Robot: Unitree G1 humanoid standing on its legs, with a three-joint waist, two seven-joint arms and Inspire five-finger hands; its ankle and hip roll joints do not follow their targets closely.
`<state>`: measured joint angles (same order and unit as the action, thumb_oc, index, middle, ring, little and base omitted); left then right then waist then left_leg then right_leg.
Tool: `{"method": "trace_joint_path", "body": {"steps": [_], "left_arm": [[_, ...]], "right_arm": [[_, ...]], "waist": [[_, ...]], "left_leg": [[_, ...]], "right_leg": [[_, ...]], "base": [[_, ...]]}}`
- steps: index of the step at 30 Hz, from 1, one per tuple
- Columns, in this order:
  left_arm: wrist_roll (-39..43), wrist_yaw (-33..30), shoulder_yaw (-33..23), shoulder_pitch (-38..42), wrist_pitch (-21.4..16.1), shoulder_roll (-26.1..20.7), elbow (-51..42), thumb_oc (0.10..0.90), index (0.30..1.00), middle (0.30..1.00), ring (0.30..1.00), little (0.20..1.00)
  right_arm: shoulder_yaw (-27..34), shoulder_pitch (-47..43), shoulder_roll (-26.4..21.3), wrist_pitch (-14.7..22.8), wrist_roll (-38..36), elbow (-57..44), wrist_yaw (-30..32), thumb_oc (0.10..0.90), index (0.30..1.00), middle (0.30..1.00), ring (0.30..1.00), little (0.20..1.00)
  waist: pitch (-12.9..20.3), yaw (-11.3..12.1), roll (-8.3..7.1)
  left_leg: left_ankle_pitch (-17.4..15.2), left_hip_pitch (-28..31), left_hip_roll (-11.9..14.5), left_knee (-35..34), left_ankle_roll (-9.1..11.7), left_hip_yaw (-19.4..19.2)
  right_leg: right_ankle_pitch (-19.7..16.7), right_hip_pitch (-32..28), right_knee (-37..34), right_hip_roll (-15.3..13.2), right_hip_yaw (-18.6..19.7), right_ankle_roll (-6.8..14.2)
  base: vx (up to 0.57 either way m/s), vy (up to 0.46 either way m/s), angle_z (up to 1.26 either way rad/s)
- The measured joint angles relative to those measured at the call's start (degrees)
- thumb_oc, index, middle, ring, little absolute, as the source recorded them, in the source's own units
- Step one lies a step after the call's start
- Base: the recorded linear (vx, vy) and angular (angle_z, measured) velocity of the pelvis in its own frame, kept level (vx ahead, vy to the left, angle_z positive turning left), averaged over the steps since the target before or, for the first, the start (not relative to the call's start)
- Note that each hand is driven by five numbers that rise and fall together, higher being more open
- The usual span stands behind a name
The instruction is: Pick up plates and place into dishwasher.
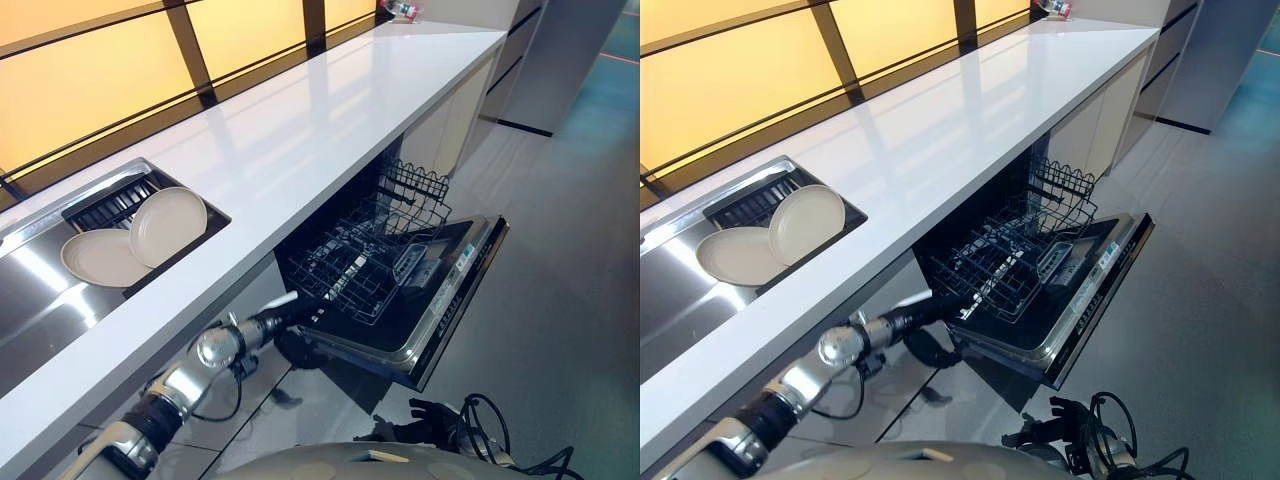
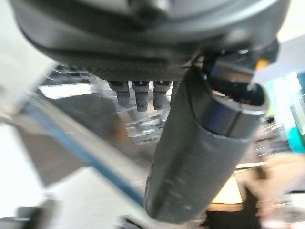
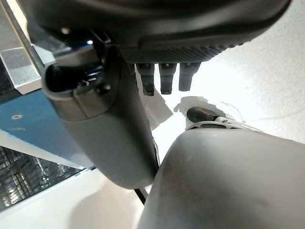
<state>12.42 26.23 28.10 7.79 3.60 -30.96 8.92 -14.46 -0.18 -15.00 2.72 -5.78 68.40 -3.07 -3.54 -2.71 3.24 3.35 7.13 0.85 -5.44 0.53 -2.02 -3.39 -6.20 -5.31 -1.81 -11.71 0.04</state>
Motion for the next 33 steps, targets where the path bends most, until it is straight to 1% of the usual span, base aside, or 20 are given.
{"method": "trace_joint_path", "body": {"steps": [1, 4, 6, 9, 10, 14, 16, 19, 22, 25, 27, 28, 30, 33], "left_arm": [[1.82, 0.88, -0.30, 0.36, 1.45, 0.04, -1.55, 0.800, 0.900, 0.900, 0.900, 0.900], [9.99, 5.55, -0.51, 2.55, 7.77, 0.16, -6.71, 0.800, 0.900, 0.900, 0.900, 0.900], [14.02, 7.03, -0.51, 3.03, 11.21, 0.11, -8.78, 0.800, 0.900, 0.900, 0.900, 0.900], [20.71, 6.93, -0.58, 4.18, 15.32, -0.32, -11.61, 0.800, 0.900, 0.900, 0.900, 0.900], [22.06, 6.22, -1.01, 4.44, 15.86, -0.81, -12.94, 0.800, 0.900, 0.900, 0.900, 0.900], [23.37, 3.49, -2.12, 8.24, 15.93, -4.86, -16.46, 0.800, 0.900, 0.900, 0.900, 0.900], [25.57, 1.89, -5.11, 9.74, 15.95, -6.39, -16.88, 0.800, 0.900, 0.900, 0.900, 0.900], [29.32, -2.98, -10.24, 12.29, 15.96, -8.37, -16.93, 0.800, 0.900, 0.900, 0.900, 0.900], [30.98, -6.88, -12.49, 15.50, 15.96, -11.18, -16.20, 0.800, 0.900, 0.900, 0.900, 0.900], [31.97, -10.75, -13.50, 19.37, 15.87, -15.17, -12.40, 0.800, 0.900, 0.900, 0.900, 0.900], [32.49, -12.66, -14.77, 20.41, 15.77, -16.61, -9.93, 0.800, 0.900, 0.900, 0.900, 0.900], [32.54, -14.34, -15.12, 21.53, 15.30, -18.49, -7.19, 0.800, 0.900, 0.900, 0.900, 0.900], [32.54, -15.77, -15.36, 22.96, 14.97, -20.86, -3.49, 0.800, 0.900, 0.900, 0.900, 0.900], [32.38, -17.13, -15.87, 24.15, 14.91, -23.25, 0.37, 0.800, 0.900, 0.900, 0.900, 0.900]], "right_arm": [[0.00, 0.02, -0.02, -0.03, -0.04, 0.07, 0.15, 0.800, 0.900, 0.900, 0.900, 0.900], [-0.07, 0.05, -0.14, -0.10, -1.16, 0.71, 0.31, 0.800, 0.900, 0.900, 0.900, 0.900], [-0.38, 0.10, -0.19, -0.15, -2.18, 0.82, 0.52, 0.800, 0.900, 0.900, 0.900, 0.900], [-1.01, 0.12, -0.27, -0.16, -3.07, 1.01, 0.70, 0.800, 0.900, 0.900, 0.900, 0.900], [-1.41, 0.14, -0.31, -0.16, -3.39, 1.05, 0.75, 0.800, 0.900, 0.900, 0.900, 0.900], [-1.62, 0.62, -0.37, -0.12, -4.36, 1.07, 1.13, 0.800, 0.900, 0.900, 0.900, 0.900], [-1.64, 0.66, -0.40, -0.08, -4.36, 1.07, 1.21, 0.800, 0.900, 0.900, 0.900, 0.900], [-1.70, 0.80, -0.45, -0.02, -4.36, 1.07, 1.23, 0.800, 0.900, 0.900, 0.900, 0.900], [-1.72, 1.05, -0.50, -0.02, -4.38, 1.06, 1.25, 0.800, 0.900, 0.900, 0.900, 0.900], [-1.87, 1.10, -0.57, -0.07, -4.37, 0.98, 1.24, 0.800, 0.900, 0.900, 0.900, 0.900], [-2.01, 1.08, -0.57, -0.12, -4.36, 0.95, 1.24, 0.800, 0.900, 0.900, 0.900, 0.900], [-2.08, 1.11, -0.60, -0.13, -4.36, 0.92, 1.24, 0.800, 0.900, 0.900, 0.900, 0.900], [-2.10, 1.11, -0.59, -0.14, -4.35, 0.94, 1.24, 0.800, 0.900, 0.900, 0.900, 0.900], [-2.08, 1.17, -0.59, -0.12, -4.36, 0.98, 1.26, 0.800, 0.900, 0.900, 0.900, 0.900]], "waist": [[0.00, 0.17, 0.01], [0.05, 1.42, 0.10], [0.05, 1.45, 0.10], [0.05, 1.42, 0.10], [0.05, 1.43, 0.10], [0.07, 1.45, 0.15], [0.09, 1.49, 0.18], [0.12, 1.85, 0.22], [0.12, 2.50, 0.20], [0.12, 2.52, 0.21], [0.13, 2.65, 0.21], [0.12, 2.66, 0.21], [0.12, 2.70, 0.20], [0.10, 2.84, 0.15]], "left_leg": [[-0.05, -0.02, -0.01, 0.00, -0.03, 0.18], [0.29, -0.67, -0.09, 0.02, 0.04, 1.05], [0.37, -0.76, -0.14, 0.02, 0.04, 1.42], [0.40, -0.79, -0.22, 0.02, 0.02, 1.58], [0.41, -0.80, -0.23, 0.02, 0.02, 1.61], [0.27, -1.01, -0.22, 0.01, 0.42, 2.24], [0.27, -1.14, -0.17, 0.01, 0.40, 2.44], [0.39, -1.43, -0.13, 0.01, 0.42, 2.47], [0.52, -1.60, -0.19, 0.02, 0.58, 2.73], [0.76, -1.81, -0.23, 0.02, 0.54, 3.16], [0.88, -1.86, -0.25, 0.02, 0.40, 3.35], [0.99, -1.83, -0.25, 0.02, 0.29, 3.44], [1.00, -1.85, -0.27, 0.02, 0.31, 3.53], [0.90, -1.94, -0.35, 0.02, 0.54, 3.73]], "right_leg": [[0.08, -0.09, 0.01, -0.01, 0.00, 0.10], [0.31, 0.03, 0.03, -0.07, -0.26, 0.21], [0.40, -0.04, 0.03, -0.11, -0.34, 0.28], [0.39, -0.09, 0.03, -0.21, -0.48, 0.25], [0.43, -0.11, 0.02, -0.23, -0.53, 0.31], [0.52, -0.19, -0.03, -0.25, -1.25, 0.33], [0.53, -0.20, -0.03, -0.23, -1.54, 0.32], [0.54, -0.16, -0.05, -0.25, -1.88, 0.29], [0.52, -0.15, -0.14, -0.34, -2.38, 0.25], [0.57, -0.26, -0.14, -0.45, -3.17, 0.15], [0.60, -0.27, -0.17, -0.45, -3.22, 0.14], [0.60, -0.29, -0.19, -0.46, -3.25, 0.13], [0.60, -0.30, -0.21, -0.47, -3.35, 0.13], [0.61, -0.28, -0.22, -0.54, -3.53, 0.13]], "base": [[0.00, -0.011, 0.19], [0.01, -0.009, 0.18], [0.01, -0.006, 0.09], [0.01, -0.007, 0.03], [0.00, 0.000, 0.00], [0.00, -0.022, 0.06], [0.02, -0.037, 0.09], [0.04, -0.039, 0.08], [0.04, -0.018, 0.07], [0.04, -0.007, 0.14], [0.05, 0.009, 0.05], [0.07, 0.025, 0.05], [0.08, 0.037, 0.04], [0.08, 0.072, 0.03]]}}
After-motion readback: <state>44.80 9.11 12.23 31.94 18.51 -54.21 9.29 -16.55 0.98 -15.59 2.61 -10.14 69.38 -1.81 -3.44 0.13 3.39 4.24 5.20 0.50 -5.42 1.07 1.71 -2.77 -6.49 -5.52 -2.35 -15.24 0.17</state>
